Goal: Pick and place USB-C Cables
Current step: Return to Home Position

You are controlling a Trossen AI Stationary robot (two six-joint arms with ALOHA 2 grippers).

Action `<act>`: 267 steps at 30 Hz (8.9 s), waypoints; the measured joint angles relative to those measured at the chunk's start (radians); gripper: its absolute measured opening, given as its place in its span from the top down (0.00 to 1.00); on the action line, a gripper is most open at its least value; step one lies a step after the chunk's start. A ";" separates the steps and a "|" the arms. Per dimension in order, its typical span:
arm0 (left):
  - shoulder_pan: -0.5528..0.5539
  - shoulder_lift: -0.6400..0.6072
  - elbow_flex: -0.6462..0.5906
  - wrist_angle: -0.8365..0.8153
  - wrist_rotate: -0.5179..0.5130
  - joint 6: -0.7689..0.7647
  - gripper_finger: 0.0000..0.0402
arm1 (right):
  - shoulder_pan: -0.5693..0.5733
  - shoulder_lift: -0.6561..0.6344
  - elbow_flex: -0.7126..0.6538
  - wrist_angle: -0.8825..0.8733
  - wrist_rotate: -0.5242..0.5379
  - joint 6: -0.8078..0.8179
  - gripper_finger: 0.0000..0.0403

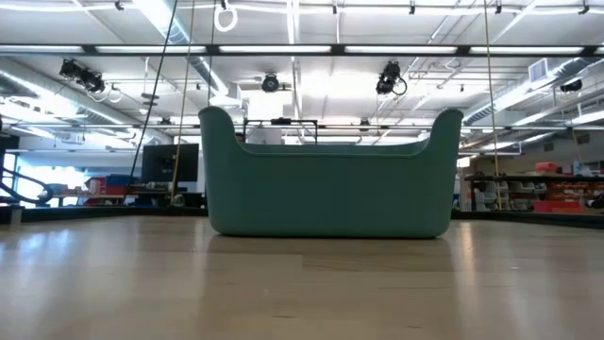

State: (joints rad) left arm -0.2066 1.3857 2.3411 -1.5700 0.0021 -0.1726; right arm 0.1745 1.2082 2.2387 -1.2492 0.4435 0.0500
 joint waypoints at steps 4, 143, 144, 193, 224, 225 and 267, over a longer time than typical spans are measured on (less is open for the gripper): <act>-0.115 -0.074 -0.001 -0.002 -0.001 0.001 0.69 | 0.000 -0.028 0.000 -0.045 0.000 0.009 0.63; 0.349 -1.360 -2.333 1.738 0.220 -0.105 0.69 | -0.080 -1.126 -2.230 1.316 0.012 0.235 0.64; 0.349 -1.360 -2.333 1.738 0.220 -0.105 0.69 | -0.080 -1.121 -2.230 1.315 0.015 0.235 0.64; 0.264 -1.234 -2.333 1.635 0.177 0.089 0.99 | -0.079 -0.957 -2.230 1.316 -0.073 0.104 0.99; 0.189 -1.163 -2.333 1.634 0.137 0.048 0.96 | -0.079 -0.958 -2.230 1.450 -0.076 -0.116 0.97; 0.189 -1.163 -2.333 1.633 0.137 0.063 0.96 | -0.079 -0.958 -2.230 1.451 -0.076 -0.125 0.97; 0.000 -1.166 -2.333 1.634 0.056 0.309 0.95 | -0.079 -0.958 -2.230 1.538 -0.355 -0.262 0.97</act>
State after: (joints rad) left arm -0.2070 0.2199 0.0086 0.0643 0.0586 0.1360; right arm 0.0959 0.2504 0.0090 0.2890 0.0883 -0.2116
